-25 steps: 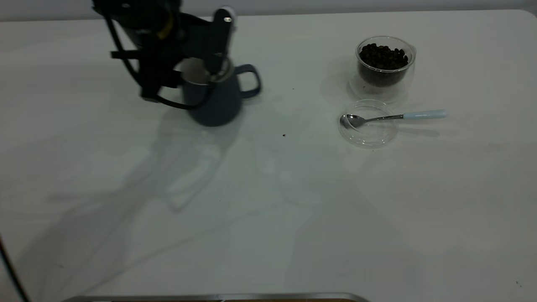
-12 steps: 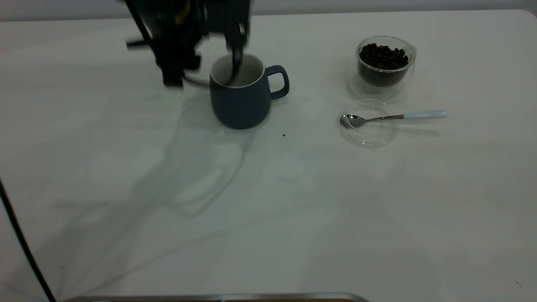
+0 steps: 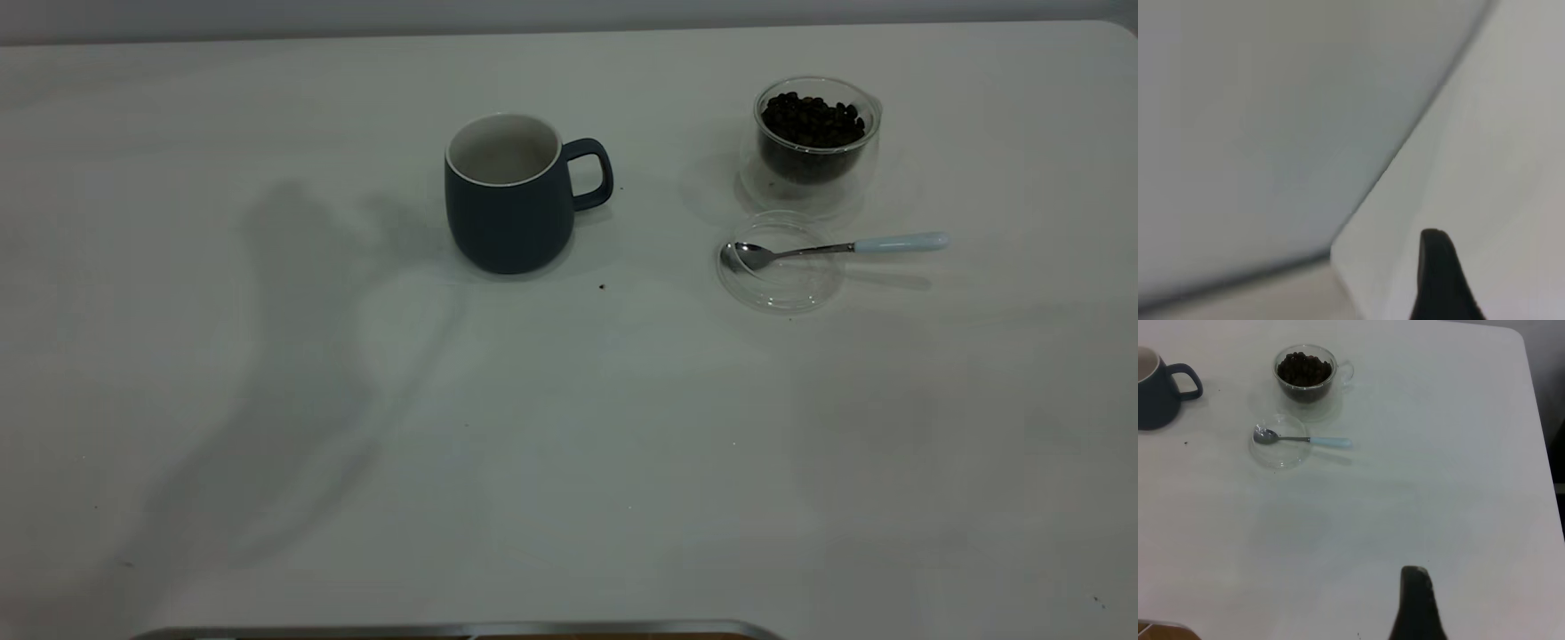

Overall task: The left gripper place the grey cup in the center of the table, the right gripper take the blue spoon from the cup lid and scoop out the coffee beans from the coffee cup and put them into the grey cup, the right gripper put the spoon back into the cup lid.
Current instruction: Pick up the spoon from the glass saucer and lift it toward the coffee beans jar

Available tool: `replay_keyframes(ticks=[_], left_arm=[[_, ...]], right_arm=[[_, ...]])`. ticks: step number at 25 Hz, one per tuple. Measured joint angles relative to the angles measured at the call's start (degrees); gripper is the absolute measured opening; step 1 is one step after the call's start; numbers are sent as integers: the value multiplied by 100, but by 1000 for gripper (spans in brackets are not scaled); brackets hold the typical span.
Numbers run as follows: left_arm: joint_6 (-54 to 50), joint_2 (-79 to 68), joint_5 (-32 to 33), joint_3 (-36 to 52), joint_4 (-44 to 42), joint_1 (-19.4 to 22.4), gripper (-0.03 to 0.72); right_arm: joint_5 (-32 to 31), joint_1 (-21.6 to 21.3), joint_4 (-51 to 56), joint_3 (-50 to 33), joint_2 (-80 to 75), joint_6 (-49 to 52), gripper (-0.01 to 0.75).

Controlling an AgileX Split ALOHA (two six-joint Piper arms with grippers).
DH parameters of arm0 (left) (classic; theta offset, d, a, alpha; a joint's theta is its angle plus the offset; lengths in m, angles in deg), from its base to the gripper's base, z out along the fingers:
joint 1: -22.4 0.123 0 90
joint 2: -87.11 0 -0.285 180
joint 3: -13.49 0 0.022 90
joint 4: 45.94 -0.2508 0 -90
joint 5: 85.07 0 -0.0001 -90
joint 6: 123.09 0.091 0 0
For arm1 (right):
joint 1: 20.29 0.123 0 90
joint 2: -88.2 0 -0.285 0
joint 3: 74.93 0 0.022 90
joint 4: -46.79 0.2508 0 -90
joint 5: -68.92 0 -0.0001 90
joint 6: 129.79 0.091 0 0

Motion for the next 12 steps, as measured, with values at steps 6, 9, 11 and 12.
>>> replay_keyframes(ticks=[6,9,11,12], left_arm=[[-769,1124,1377,0,119,0,517],[-875,1543,1856,5,274,0,517],[-888,1799,2073,5,404,0,517],[-888,1939,2134,5,492,0,517]], right_arm=[[0,0,0,0,0,0,585],[0,0,0,0,0,0,585],[0,0,0,0,0,0,585],[0,0,0,0,0,0,585]])
